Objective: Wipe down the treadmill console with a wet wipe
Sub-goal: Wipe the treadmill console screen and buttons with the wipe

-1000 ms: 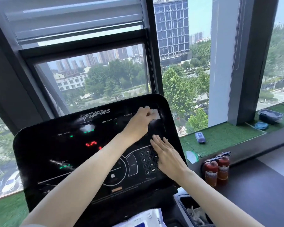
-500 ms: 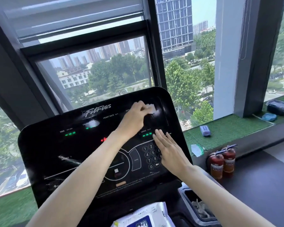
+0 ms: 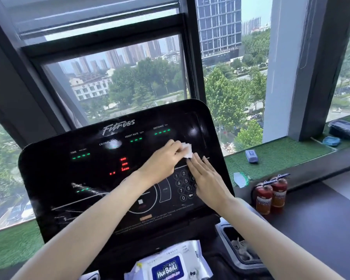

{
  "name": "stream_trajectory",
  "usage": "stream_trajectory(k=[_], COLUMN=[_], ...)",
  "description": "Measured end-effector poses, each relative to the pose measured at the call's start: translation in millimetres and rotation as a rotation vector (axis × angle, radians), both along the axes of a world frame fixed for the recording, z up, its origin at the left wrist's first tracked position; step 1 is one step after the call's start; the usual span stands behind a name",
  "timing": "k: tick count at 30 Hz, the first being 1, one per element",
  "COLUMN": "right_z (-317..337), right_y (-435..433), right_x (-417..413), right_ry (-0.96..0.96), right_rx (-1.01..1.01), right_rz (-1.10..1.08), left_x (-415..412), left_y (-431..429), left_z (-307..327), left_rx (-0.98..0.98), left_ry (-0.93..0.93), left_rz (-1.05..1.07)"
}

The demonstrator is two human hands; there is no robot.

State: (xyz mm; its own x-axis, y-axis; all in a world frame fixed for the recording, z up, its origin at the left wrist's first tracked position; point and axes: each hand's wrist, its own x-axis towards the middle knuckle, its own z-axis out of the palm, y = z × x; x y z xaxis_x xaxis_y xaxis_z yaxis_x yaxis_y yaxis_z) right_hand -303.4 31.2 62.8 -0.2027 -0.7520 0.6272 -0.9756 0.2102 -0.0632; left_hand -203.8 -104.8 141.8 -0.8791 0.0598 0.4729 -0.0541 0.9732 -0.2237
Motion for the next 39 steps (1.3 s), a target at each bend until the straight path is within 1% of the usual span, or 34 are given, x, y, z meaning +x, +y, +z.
stream_trajectory(k=[1,2,3,5,6,7,10,11,12,14,15,16,17,19,20,21,22,24,25,26,27,29,30,31,32,33,35,36,37,38,39], right_z=[0.2,0.0,-0.2,-1.1,-1.4,-1.1,0.0,-0.5,-0.7,-1.8,-2.7,-3.2,-3.4,-2.5,-2.1,-2.0,-1.9,-2.2,-2.9,-3.4,-3.6,-3.3,-3.2,-3.6,-4.5,-5.2,-6.5,-7.2,-8.0,-8.5,-8.6], right_y=[0.3,0.4,0.5,0.0,0.3,0.6,0.7,0.6,0.5,-0.5,-1.0,-1.0,-1.0,-1.0,-1.0,-1.1,-1.3,-2.3,-2.5,-2.2,-1.6,-1.2,-1.8,-2.2,-2.0,-2.0,-2.9,-3.9,-4.7,-5.0,-5.1], right_x=[-0.6,-0.8,-0.4,0.9,1.7,2.3,1.5,1.0,0.8,1.8,2.6,3.4,3.8,3.3,3.0,2.9,3.3,4.7,5.2,5.4,5.4,5.4,5.3,4.9,4.1,3.0,2.9,3.7,4.3,4.6,4.1], right_ry=[-0.003,-0.008,-0.015,-0.029,-0.032,-0.031,-0.026,-0.029,-0.035,-0.052,-0.059,-0.064,-0.064,-0.051,-0.043,-0.039,-0.039,-0.055,-0.066,-0.074,-0.077,-0.072,-0.067,-0.067,-0.068,-0.066,-0.061,-0.064,-0.069,-0.067,-0.058], right_rx=[0.001,-0.002,-0.005,-0.011,-0.012,-0.012,-0.003,0.000,0.001,-0.007,-0.012,-0.015,-0.014,-0.002,0.005,0.008,0.007,-0.003,-0.009,-0.014,-0.020,-0.030,-0.032,-0.031,-0.030,-0.032,-0.044,-0.048,-0.046,-0.044,-0.044], right_rz=[0.005,0.008,0.011,0.013,0.011,0.010,0.018,0.019,0.020,0.022,0.023,0.021,0.018,0.014,0.012,0.010,0.007,0.000,0.000,0.003,0.004,0.007,0.010,0.010,0.007,0.003,-0.001,0.000,0.001,-0.001,-0.003], left_x=[4.2,5.6,6.1,6.9,7.1,7.5,23.9,28.5,31.1,34.2,33.7,32.8,31.8,38.1,43.5,47.6,50.1,53.0,52.1,50.8,48.7,52.9,58.0,63.2,67.5,71.7,74.7,71.4,65.7,61.1,59.4], left_y=[-6.0,-14.1,-21.2,-22.4,-17.2,-9.8,-0.6,-8.6,-16.9,-23.5,-21.2,-13.3,-4.1,9.5,7.4,1.6,-5.8,-12.5,-10.1,-3.0,3.9,11.3,5.9,-3.0,-10.8,-16.9,-14.0,-4.6,5.0,14.6,20.1], left_z=[4.1,9.3,12.8,11.3,5.0,-4.1,-21.4,-15.9,-10.1,-3.2,-6.9,-11.8,-20.0,-37.7,-40.2,-37.4,-34.6,-30.7,-33.5,-36.5,-43.9,-60.4,-62.8,-60.2,-57.2,-54.8,-56.0,-57.0,-60.6,-66.1,-70.4], left_rx=[-0.010,0.009,0.060,0.223,0.239,0.195,-0.126,-0.155,-0.128,0.126,0.219,0.229,0.170,-0.065,-0.141,-0.146,-0.108,0.100,0.189,0.233,0.210,-0.015,-0.092,-0.103,-0.065,0.032,0.311,0.385,0.374,0.296,0.144], left_ry=[-0.026,0.031,0.137,0.359,0.391,0.339,-0.012,-0.026,0.038,0.295,0.398,0.425,0.359,0.089,0.012,0.023,0.105,0.367,0.464,0.493,0.448,0.253,0.177,0.161,0.211,0.304,0.531,0.599,0.585,0.466,0.325], left_rz=[-0.001,0.035,0.102,0.239,0.253,0.228,-0.002,-0.014,0.036,0.226,0.291,0.310,0.285,0.108,0.045,0.048,0.111,0.341,0.434,0.477,0.469,0.322,0.226,0.169,0.174,0.242,0.451,0.498,0.496,0.439,0.352])
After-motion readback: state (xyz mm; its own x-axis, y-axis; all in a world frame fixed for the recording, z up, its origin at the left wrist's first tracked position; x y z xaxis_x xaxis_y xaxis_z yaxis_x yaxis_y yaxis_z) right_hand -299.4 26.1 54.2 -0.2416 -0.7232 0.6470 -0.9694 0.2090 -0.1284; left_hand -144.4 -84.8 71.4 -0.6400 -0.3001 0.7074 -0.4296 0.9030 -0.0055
